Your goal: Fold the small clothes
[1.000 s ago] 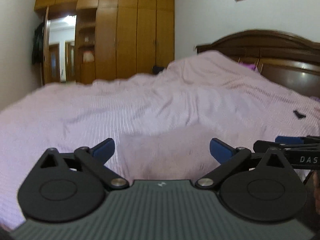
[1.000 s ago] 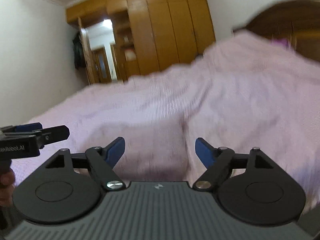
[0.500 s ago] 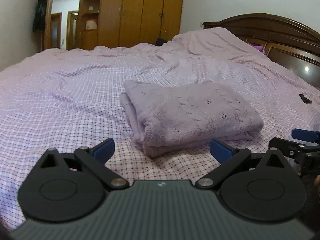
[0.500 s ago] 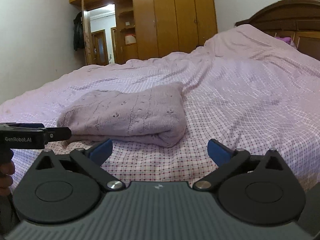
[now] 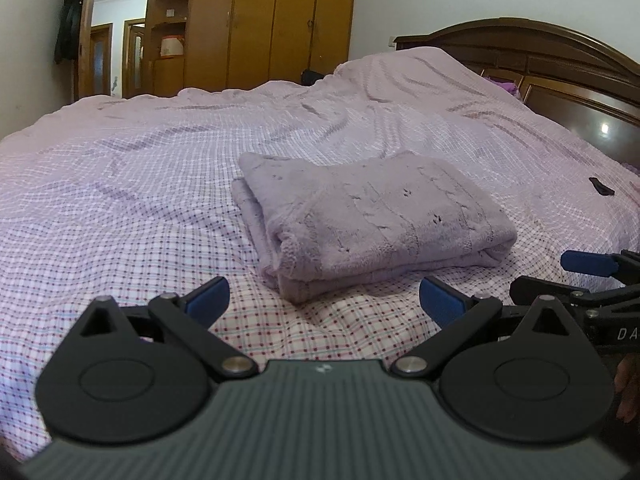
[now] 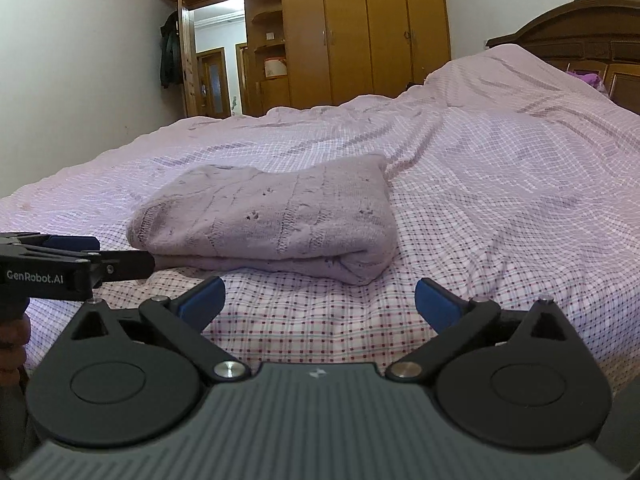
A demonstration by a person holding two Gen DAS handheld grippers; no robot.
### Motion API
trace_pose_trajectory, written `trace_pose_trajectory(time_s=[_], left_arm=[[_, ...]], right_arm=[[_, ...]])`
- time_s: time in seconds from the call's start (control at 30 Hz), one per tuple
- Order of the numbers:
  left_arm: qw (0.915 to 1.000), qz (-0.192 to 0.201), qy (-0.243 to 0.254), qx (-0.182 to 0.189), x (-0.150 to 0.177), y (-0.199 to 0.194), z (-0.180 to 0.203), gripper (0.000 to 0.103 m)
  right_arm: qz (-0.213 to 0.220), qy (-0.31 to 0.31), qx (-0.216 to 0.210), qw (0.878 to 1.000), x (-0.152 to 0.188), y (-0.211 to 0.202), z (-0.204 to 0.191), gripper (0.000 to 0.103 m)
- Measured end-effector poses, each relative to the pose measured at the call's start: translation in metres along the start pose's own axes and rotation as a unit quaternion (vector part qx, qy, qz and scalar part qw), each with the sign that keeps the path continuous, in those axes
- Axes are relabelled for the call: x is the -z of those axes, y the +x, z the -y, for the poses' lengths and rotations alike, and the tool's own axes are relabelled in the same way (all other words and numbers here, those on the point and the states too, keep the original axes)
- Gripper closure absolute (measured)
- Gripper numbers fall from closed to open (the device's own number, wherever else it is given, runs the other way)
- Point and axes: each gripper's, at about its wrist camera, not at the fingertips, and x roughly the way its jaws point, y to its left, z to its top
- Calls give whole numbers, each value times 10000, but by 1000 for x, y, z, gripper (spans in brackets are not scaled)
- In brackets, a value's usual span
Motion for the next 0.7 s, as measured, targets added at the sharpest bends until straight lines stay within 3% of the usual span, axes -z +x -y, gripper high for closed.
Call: trace_pose_trajectory(time_s=[0.7], left_arm=[[10000,-72,9,20,2,2,1,0]], right_arm=[[-39,-9,-126,9999,1,1,-1,0]])
